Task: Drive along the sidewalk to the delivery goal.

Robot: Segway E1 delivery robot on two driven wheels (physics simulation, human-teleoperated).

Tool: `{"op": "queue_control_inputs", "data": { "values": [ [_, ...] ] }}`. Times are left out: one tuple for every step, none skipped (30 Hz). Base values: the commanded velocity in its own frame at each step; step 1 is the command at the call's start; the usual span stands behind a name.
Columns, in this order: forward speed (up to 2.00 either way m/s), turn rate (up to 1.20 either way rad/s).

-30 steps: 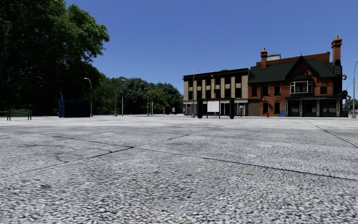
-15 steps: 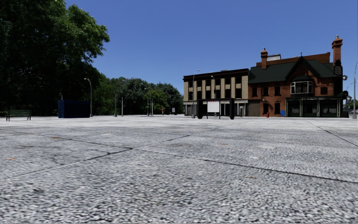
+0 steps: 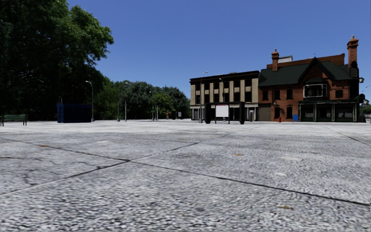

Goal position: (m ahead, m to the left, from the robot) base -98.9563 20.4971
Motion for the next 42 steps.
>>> {"op": "queue_control_inputs", "data": {
  "values": [
    [1.76, 0.0],
    [1.76, 0.0],
    [1.76, 0.0],
    [1.76, 0.0],
    [1.76, 0.0],
    [1.7, 0.0],
    [1.61, 0.0],
    [1.61, 0.0],
    [1.58, 0.0],
    [1.57, 0.0],
    [1.56, 0.0],
    [1.54, 0.0],
    [1.4, -0.09],
    [1.4, -0.09],
    [1.31, -0.24],
    [1.27, -0.28],
    [1.26, -0.29],
    [1.25, -0.3],
    [1.25, -0.31],
    [1.25, -0.31],
    [1.25, -0.34],
    [1.25, -0.37],
    [1.25, -0.39],
    [1.25, -0.43],
    [1.25, -0.43],
    [1.25, -0.49],
    [1.25, -0.52],
    [1.25, -0.53],
    [1.25, -0.53],
    [1.25, -0.53],
    [1.25, -0.53],
    [1.25, -0.53],
    [1.25, -0.53],
    [1.25, -0.53],
    [1.25, -0.53],
    [1.25, -0.53],
    [1.25, -0.53],
    [1.25, -0.53],
    [1.25, -0.53],
    [1.25, -0.53],
    [1.25, -0.53],
    [1.25, -0.53]
  ]
}}
